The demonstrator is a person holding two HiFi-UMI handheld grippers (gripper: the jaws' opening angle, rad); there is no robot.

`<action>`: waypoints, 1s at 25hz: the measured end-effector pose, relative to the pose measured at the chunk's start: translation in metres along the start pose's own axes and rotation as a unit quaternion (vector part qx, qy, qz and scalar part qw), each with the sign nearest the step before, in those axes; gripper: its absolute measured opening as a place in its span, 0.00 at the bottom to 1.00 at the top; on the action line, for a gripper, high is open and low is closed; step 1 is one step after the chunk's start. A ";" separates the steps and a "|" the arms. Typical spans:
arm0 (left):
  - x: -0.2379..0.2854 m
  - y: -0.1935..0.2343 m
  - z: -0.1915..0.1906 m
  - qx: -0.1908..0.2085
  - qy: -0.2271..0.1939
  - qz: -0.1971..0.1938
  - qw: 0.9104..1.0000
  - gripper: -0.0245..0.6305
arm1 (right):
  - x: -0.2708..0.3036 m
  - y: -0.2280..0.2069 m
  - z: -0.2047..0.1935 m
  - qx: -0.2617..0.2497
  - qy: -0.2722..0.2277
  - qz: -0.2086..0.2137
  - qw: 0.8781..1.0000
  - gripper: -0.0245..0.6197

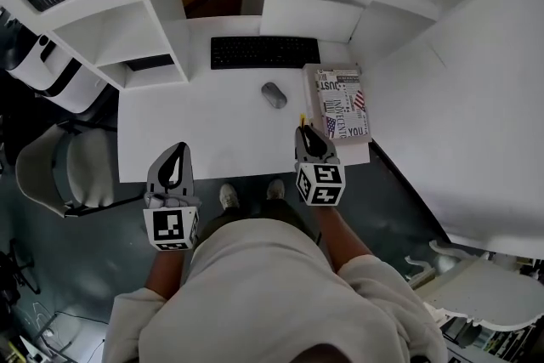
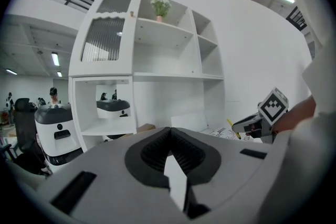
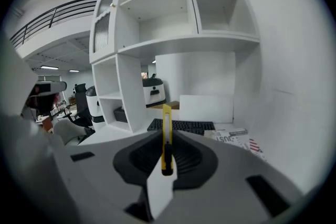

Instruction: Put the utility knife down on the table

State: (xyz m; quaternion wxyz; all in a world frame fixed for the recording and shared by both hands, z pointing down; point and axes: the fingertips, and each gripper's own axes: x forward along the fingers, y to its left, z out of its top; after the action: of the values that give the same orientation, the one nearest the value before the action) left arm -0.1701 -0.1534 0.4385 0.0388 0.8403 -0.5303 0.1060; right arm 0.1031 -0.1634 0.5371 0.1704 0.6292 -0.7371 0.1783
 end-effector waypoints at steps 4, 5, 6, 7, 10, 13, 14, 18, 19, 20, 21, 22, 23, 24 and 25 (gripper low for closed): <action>0.004 -0.001 0.002 0.000 0.011 0.023 1.000 0.04 | 0.035 -0.010 -0.035 0.023 0.051 0.012 0.998 0.13; 0.006 -0.001 0.002 0.001 0.014 0.027 1.000 0.04 | 0.044 -0.012 -0.044 0.029 0.065 0.013 0.997 0.13; 0.007 -0.001 0.002 0.002 0.018 0.030 0.999 0.04 | 0.052 -0.013 -0.053 0.032 0.077 0.015 0.996 0.13; 0.009 -0.001 0.001 0.003 0.021 0.033 0.999 0.04 | 0.060 -0.014 -0.062 0.035 0.089 0.017 0.995 0.13; 0.013 -0.002 -0.005 0.002 0.034 0.040 0.999 0.04 | 0.080 -0.016 -0.089 0.044 0.126 0.019 0.991 0.13; 0.018 -0.003 -0.010 0.002 0.046 0.044 0.998 0.04 | 0.097 -0.018 -0.115 0.050 0.160 0.018 0.986 0.13; 0.020 -0.003 -0.012 0.002 0.049 0.045 0.998 0.04 | 0.102 -0.019 -0.123 0.049 0.171 0.018 0.984 0.13; 0.026 -0.002 -0.018 0.002 0.061 0.046 0.997 0.04 | 0.118 -0.018 -0.157 0.055 0.217 0.020 0.974 0.13; 0.027 -0.001 -0.019 0.002 0.063 0.046 0.997 0.04 | 0.121 -0.019 -0.165 0.056 0.229 0.019 0.972 0.13; 0.028 0.000 -0.021 0.001 0.065 0.046 0.997 0.04 | 0.124 -0.019 -0.173 0.058 0.239 0.018 0.969 0.13; 0.029 0.000 -0.022 0.000 0.067 0.046 0.997 0.04 | 0.127 -0.018 -0.180 0.060 0.249 0.017 0.966 0.13; 0.030 0.001 -0.023 0.000 0.069 0.046 0.997 0.04 | 0.129 -0.018 -0.186 0.063 0.257 0.017 0.964 0.13; 0.031 0.002 -0.024 0.000 0.071 0.046 0.996 0.04 | 0.131 -0.017 -0.191 0.065 0.265 0.017 0.962 0.13; 0.032 0.003 -0.026 -0.001 0.073 0.047 0.996 0.04 | 0.133 -0.017 -0.196 0.067 0.271 0.017 0.960 0.13; 0.032 0.004 -0.027 -0.002 0.075 0.047 0.996 0.04 | 0.135 -0.016 -0.199 0.069 0.278 0.017 0.958 0.13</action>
State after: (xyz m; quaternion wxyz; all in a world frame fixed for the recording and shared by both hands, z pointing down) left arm -0.1644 -0.1789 0.4713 0.0749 0.8041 -0.5651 0.1690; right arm 0.1041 -0.1878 0.7769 0.3220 0.5527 -0.6569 0.3993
